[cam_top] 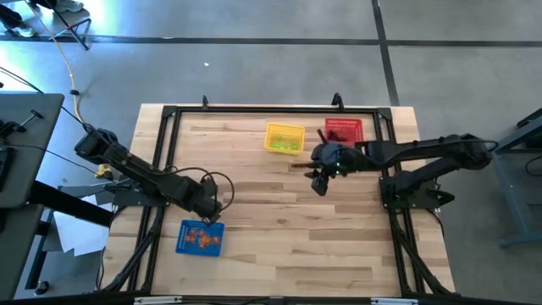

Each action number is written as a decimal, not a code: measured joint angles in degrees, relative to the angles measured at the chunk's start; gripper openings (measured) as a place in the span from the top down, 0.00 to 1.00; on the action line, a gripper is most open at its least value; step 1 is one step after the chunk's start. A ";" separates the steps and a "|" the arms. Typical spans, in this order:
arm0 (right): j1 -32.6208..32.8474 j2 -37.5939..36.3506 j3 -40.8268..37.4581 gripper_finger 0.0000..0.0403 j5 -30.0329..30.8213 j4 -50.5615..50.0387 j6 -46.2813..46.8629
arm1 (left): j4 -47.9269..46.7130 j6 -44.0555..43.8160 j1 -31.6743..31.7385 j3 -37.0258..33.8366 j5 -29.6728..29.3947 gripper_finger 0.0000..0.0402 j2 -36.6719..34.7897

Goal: Sort Halloween decoration
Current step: Put the black spider toy into the red bin

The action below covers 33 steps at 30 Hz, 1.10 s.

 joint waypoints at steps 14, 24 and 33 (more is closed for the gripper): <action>2.75 0.00 -0.04 0.61 9.09 0.27 -0.93 | 1.86 -4.16 0.28 -6.90 4.91 0.69 -0.01; -1.01 0.00 -0.07 0.61 9.04 0.77 -3.98 | 7.35 -1.06 4.04 -10.85 4.73 0.69 -0.01; -1.25 0.02 -0.09 0.61 8.89 0.86 -4.04 | 10.13 -0.92 6.61 -14.91 5.28 0.69 -0.27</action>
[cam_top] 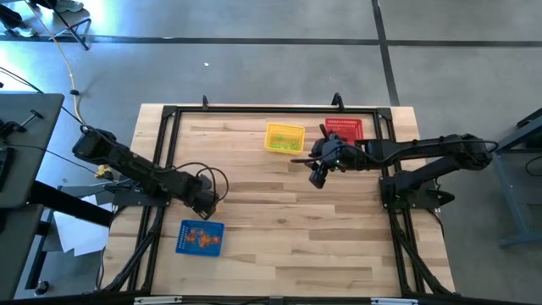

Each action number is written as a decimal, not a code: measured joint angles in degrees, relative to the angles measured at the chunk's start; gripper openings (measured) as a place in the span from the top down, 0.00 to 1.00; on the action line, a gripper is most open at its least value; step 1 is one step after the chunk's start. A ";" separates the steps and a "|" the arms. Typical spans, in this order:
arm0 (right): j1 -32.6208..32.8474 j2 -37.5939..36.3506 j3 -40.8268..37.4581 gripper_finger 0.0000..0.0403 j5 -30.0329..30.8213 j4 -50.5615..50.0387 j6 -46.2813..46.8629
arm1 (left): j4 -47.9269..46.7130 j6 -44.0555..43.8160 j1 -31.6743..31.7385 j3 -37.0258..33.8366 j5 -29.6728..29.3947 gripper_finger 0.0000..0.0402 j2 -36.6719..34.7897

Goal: Sort Halloween decoration
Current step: Put the black spider toy into the red bin

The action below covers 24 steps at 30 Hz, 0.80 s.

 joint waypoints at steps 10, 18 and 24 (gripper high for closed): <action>0.00 0.00 0.00 0.61 -0.04 1.60 -0.05 | 0.40 -0.06 1.10 -0.05 -0.49 0.78 0.07; 0.00 0.02 0.00 0.61 -0.03 1.73 -0.05 | 0.32 -1.69 1.14 0.12 -2.26 0.98 0.21; 0.00 0.02 0.00 0.61 -0.04 2.34 0.15 | -2.21 -1.60 1.25 3.29 -4.33 1.00 0.65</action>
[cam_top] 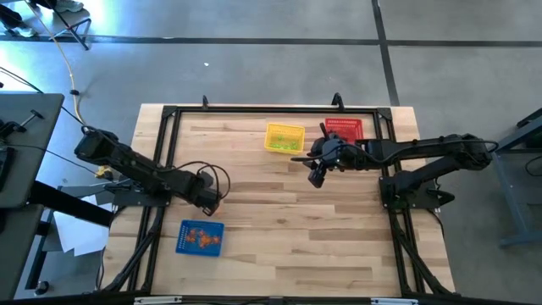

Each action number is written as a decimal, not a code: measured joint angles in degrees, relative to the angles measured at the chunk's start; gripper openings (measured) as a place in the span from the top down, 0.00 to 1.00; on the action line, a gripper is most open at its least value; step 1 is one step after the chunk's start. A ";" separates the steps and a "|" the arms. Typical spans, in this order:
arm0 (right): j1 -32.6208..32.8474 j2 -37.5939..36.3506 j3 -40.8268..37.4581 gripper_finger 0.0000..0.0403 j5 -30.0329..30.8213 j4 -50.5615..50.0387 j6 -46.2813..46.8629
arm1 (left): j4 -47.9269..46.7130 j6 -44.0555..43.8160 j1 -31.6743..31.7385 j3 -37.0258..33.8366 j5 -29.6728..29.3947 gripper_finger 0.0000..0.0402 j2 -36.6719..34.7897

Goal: Sort Halloween decoration
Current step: Put the black spider toy into the red bin

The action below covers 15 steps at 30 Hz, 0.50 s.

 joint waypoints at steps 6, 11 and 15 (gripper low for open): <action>0.00 0.00 0.00 0.61 0.00 0.27 1.41 | -0.36 5.11 0.00 5.42 -3.31 1.00 -0.12; 0.14 0.02 0.00 0.61 0.01 2.77 1.72 | -0.22 12.26 0.00 11.58 -9.79 1.00 -0.26; 1.01 1.17 0.00 0.61 -0.01 8.47 1.12 | 1.51 18.74 -0.02 17.05 -17.78 1.00 -0.28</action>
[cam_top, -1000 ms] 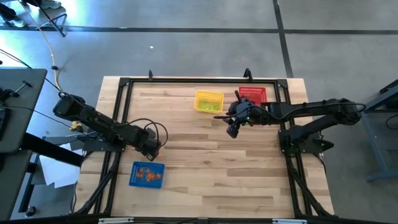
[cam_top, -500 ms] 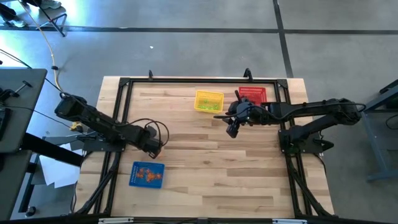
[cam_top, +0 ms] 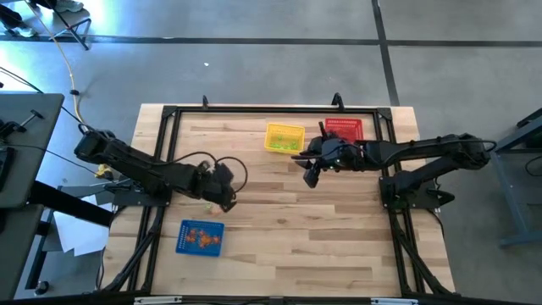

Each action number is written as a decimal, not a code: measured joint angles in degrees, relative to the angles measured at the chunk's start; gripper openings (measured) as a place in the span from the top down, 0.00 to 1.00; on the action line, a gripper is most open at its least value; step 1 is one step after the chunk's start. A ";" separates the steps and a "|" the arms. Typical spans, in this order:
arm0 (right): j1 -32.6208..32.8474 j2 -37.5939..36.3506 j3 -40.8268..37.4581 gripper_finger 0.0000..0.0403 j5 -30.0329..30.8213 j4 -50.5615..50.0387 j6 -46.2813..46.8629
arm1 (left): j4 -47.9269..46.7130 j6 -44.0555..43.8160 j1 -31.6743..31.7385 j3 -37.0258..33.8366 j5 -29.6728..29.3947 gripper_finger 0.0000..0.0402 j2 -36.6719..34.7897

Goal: Sort Halloween decoration
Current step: Put the black spider toy into the red bin

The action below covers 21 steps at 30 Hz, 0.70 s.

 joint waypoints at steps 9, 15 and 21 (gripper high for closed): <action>5.65 7.76 0.00 0.61 -0.36 18.00 -9.22 | 22.00 20.86 -0.65 7.39 -10.24 1.00 -0.04; 9.38 8.56 0.00 0.61 1.16 22.47 -20.75 | 31.24 26.21 -1.71 7.52 -5.48 1.00 -0.04; 11.47 8.60 0.00 0.61 2.11 25.26 -33.12 | 33.49 24.80 -2.82 7.52 -5.43 1.00 -0.04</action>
